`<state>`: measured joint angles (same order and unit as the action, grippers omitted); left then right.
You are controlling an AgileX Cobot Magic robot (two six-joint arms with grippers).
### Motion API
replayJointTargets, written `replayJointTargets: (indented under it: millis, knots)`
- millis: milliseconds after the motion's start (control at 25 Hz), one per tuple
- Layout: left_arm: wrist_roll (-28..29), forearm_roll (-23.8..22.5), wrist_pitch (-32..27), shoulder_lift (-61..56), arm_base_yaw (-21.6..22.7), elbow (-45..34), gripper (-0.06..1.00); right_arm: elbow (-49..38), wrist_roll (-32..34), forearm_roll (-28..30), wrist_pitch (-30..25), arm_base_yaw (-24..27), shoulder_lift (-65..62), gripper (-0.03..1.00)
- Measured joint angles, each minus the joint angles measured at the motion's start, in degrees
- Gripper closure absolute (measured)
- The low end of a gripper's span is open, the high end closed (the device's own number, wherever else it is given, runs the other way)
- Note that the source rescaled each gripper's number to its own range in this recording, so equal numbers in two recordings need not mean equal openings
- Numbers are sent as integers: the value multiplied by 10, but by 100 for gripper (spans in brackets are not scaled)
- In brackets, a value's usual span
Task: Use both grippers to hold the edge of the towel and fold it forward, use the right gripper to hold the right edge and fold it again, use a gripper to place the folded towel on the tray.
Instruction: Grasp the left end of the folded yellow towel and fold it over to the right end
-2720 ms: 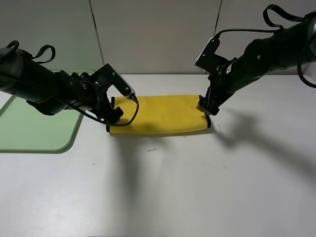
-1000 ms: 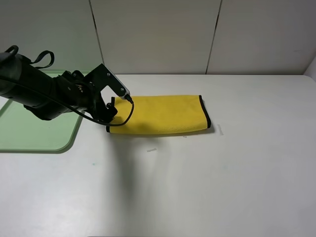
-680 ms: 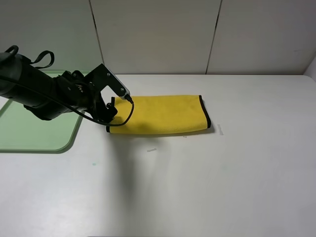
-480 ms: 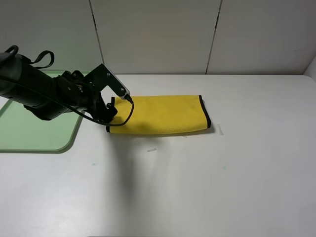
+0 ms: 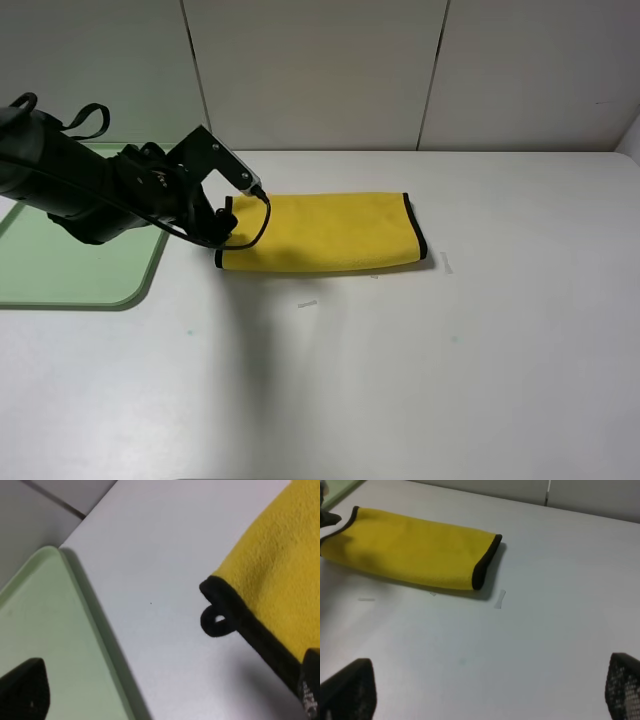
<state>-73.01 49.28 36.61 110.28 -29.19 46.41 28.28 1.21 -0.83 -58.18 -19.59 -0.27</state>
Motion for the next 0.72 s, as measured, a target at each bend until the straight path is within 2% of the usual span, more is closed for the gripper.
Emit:
replayJointTargets:
  millis: [120, 320, 560, 720]
  knots:
    - [65, 0, 0, 0, 0, 0, -5, 0, 0, 0, 1, 0, 0, -3]
    - [213, 0, -5, 0, 0, 0, -5, 0, 0, 0, 1, 0, 0, -3]
    - [396, 0, -100, 0, 29, 0, -5, 0, 0, 0, 1, 0, 0, -3]
    - [440, 0, -151, 0, 47, 0, -6, 0, 0, 0, 1, 0, 0, -3]
